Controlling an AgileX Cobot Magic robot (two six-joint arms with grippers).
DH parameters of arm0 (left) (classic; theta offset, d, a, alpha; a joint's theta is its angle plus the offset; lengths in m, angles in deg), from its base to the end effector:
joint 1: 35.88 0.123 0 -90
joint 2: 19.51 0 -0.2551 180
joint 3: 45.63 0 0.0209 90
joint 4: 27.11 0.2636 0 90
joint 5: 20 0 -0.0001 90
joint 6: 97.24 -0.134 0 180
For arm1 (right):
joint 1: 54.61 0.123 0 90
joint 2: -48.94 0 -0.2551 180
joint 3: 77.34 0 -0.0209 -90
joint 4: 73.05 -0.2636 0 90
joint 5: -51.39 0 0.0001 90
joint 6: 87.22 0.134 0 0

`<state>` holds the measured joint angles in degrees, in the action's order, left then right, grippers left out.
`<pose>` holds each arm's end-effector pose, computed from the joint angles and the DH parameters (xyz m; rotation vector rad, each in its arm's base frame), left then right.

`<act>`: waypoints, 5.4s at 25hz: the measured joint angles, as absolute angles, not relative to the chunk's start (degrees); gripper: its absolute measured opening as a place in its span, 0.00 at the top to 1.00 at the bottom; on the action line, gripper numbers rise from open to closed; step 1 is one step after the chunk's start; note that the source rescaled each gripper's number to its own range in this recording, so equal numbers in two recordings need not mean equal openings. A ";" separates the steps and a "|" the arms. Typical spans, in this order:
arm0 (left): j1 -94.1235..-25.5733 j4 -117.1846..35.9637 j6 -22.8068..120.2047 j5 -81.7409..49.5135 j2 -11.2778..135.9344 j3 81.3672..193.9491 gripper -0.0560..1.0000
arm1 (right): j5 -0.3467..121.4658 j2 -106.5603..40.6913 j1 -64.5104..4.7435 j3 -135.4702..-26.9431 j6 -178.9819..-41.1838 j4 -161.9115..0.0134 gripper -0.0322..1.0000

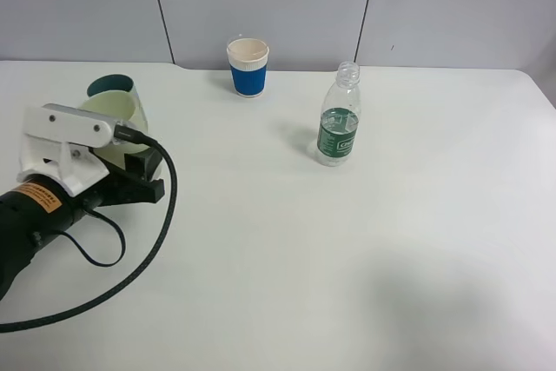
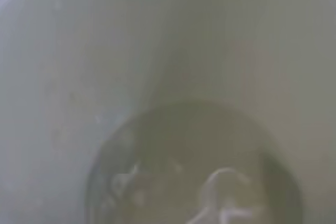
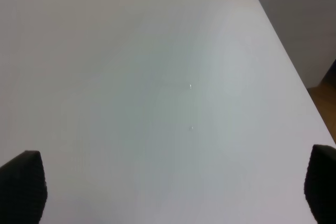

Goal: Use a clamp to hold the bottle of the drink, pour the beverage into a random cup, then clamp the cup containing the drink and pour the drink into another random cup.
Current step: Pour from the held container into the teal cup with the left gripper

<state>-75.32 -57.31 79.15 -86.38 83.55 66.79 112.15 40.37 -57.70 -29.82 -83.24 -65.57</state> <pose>0.2204 -0.1013 0.0790 0.1545 1.8367 -0.1482 0.0729 -0.0192 0.2656 0.1319 2.0314 -0.1463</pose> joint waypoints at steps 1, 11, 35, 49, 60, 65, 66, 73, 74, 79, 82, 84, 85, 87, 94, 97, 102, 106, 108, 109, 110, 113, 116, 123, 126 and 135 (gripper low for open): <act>-75.32 -58.16 79.15 -86.36 83.00 66.34 0.92 | 112.15 40.37 -57.70 -29.82 -83.24 -65.57 0.00; -75.32 -62.85 77.56 -85.35 76.40 64.32 0.92 | 112.15 40.37 -57.70 -29.82 -83.24 -65.57 0.00; -75.32 -94.00 45.58 -80.98 65.62 65.26 0.92 | 112.15 40.37 -57.70 -29.82 -83.24 -65.57 0.00; -55.31 -91.16 25.25 -67.34 65.73 78.78 0.92 | 112.15 40.37 -57.70 -29.82 -83.22 -65.57 0.00; -48.55 -90.20 8.15 -62.79 69.39 88.17 0.92 | 112.15 40.37 -57.70 -29.82 -83.22 -65.57 0.00; -48.55 -91.14 0.38 -61.95 72.99 91.92 0.92 | 112.15 40.37 -57.70 -29.82 -83.22 -65.57 0.00; -48.55 -91.14 -0.84 -61.93 73.79 92.62 0.92 | 112.15 40.37 -57.70 -29.82 -83.22 -65.57 0.00; -48.55 -91.21 -7.04 -61.63 78.89 96.66 0.92 | 112.15 40.37 -57.70 -29.82 -83.22 -65.57 0.00; -48.55 -91.16 -7.89 -61.63 79.64 97.14 0.92 | 112.15 40.37 -57.70 -29.82 -83.22 -65.57 0.00; -48.55 -90.93 -11.18 -61.50 82.87 98.95 0.92 | 112.15 40.37 -57.70 -29.82 -83.22 -65.57 0.00; -48.55 -90.68 -13.42 -61.48 84.06 99.41 0.92 | 112.15 40.37 -57.70 -29.82 -83.22 -65.57 0.00; -48.55 -90.50 -14.27 -61.37 84.67 99.41 0.92 | 112.15 40.37 -57.70 -29.82 -83.22 -65.57 0.00; -48.55 -90.43 -14.56 -61.37 85.00 99.41 0.92 | 112.15 40.37 -57.70 -29.82 -83.22 -65.57 0.00; -48.55 -90.38 -15.65 -61.37 85.45 99.41 0.92 | 112.15 40.37 -57.70 -29.82 -83.22 -65.57 0.00; -48.55 -90.15 -19.93 -61.47 86.18 99.46 0.92 | 112.15 40.37 -57.70 -29.82 -83.22 -65.57 0.00; -48.55 -89.57 -21.64 -62.42 86.18 99.46 0.92 | 112.15 40.37 -57.70 -29.82 -83.22 -65.57 0.00; -48.25 -88.53 -24.33 -63.49 86.18 100.18 0.92 | 112.15 40.37 -57.70 -29.82 -83.22 -65.57 0.00; -47.31 -87.51 -25.53 -63.93 86.25 100.18 0.92 | 112.15 40.37 -57.70 -29.82 -83.22 -65.57 0.00; -47.06 -87.23 -26.28 -64.19 86.29 100.18 0.92 | 112.15 40.37 -57.70 -29.82 -83.22 -65.57 0.00; -46.98 -87.08 -26.56 -64.31 86.30 100.18 0.92 | 112.15 40.37 -57.70 -29.82 -83.22 -65.57 0.00; -46.98 -87.02 -26.97 -64.62 86.35 100.18 0.92 | 112.15 40.37 -57.70 -29.82 -83.22 -65.57 0.00; -46.98 -86.45 -27.81 -65.54 86.35 100.18 0.92 | 112.15 40.37 -57.70 -29.82 -83.22 -65.57 0.00; -46.98 -86.27 -29.34 -65.85 86.35 100.18 0.92 | 112.15 40.37 -57.70 -29.82 -83.22 -65.57 0.00; -46.98 -86.16 -32.18 -66.47 86.35 100.18 0.92 | 112.15 40.37 -57.70 -29.82 -83.22 -65.57 0.00; -46.98 -86.11 -33.20 -67.13 86.35 100.18 0.92 | 112.15 40.37 -57.70 -29.82 -83.22 -65.57 0.00; -46.98 -85.00 -34.66 -69.39 86.35 100.18 0.92 | 112.15 40.37 -57.70 -29.82 -83.22 -65.57 0.00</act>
